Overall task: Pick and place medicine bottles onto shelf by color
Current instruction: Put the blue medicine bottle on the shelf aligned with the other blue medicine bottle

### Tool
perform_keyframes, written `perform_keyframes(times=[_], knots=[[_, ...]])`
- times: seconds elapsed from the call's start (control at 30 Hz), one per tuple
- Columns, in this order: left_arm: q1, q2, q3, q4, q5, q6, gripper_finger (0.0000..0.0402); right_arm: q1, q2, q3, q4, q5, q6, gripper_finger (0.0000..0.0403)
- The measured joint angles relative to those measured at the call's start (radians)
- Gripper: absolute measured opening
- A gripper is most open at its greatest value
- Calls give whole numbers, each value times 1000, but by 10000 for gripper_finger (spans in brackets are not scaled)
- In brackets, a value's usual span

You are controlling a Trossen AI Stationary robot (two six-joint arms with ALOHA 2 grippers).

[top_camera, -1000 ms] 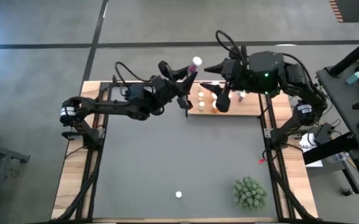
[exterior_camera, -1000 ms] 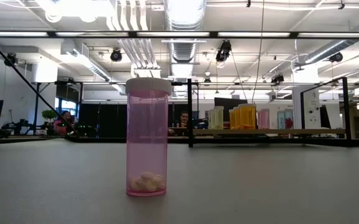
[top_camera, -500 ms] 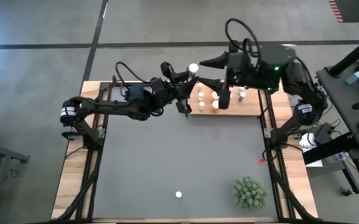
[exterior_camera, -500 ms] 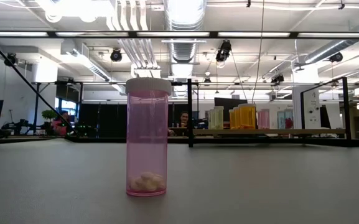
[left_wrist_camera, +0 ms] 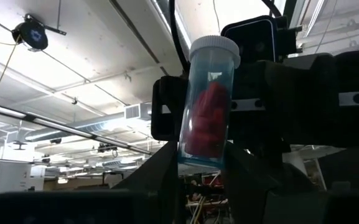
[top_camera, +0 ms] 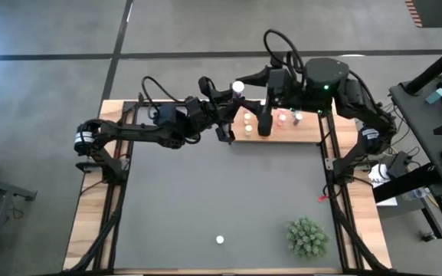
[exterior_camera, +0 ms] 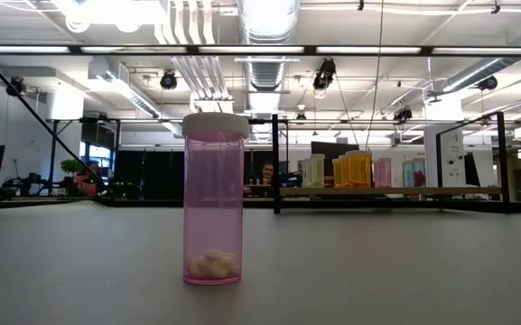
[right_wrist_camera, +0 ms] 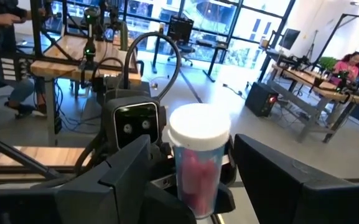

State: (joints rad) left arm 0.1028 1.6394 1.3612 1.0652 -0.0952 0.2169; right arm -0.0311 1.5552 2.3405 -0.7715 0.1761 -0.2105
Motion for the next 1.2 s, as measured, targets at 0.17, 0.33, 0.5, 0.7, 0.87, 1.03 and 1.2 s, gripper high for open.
perform_keyframes(times=[0.17,0.33,0.5,0.7,0.87,1.03,1.2], knots=[[0,0,-4,-1,0,-1,93,0,0,0,0,0,1,212],[-1,0,-6,-1,0,-1,93,0,-3,0,-1,1,1,183],[-1,0,-6,-1,0,-1,93,0,-3,0,-7,1,8,148],[-1,0,-6,-1,0,-2,93,0,-3,0,-15,9,16,113],[-1,0,-6,-3,-1,-4,93,0,-3,0,-17,10,17,96],[-5,0,-7,-11,-2,-4,96,0,-3,1,-29,11,19,96],[-5,0,-8,-28,-6,-4,130,0,-9,3,-57,77,31,98]])
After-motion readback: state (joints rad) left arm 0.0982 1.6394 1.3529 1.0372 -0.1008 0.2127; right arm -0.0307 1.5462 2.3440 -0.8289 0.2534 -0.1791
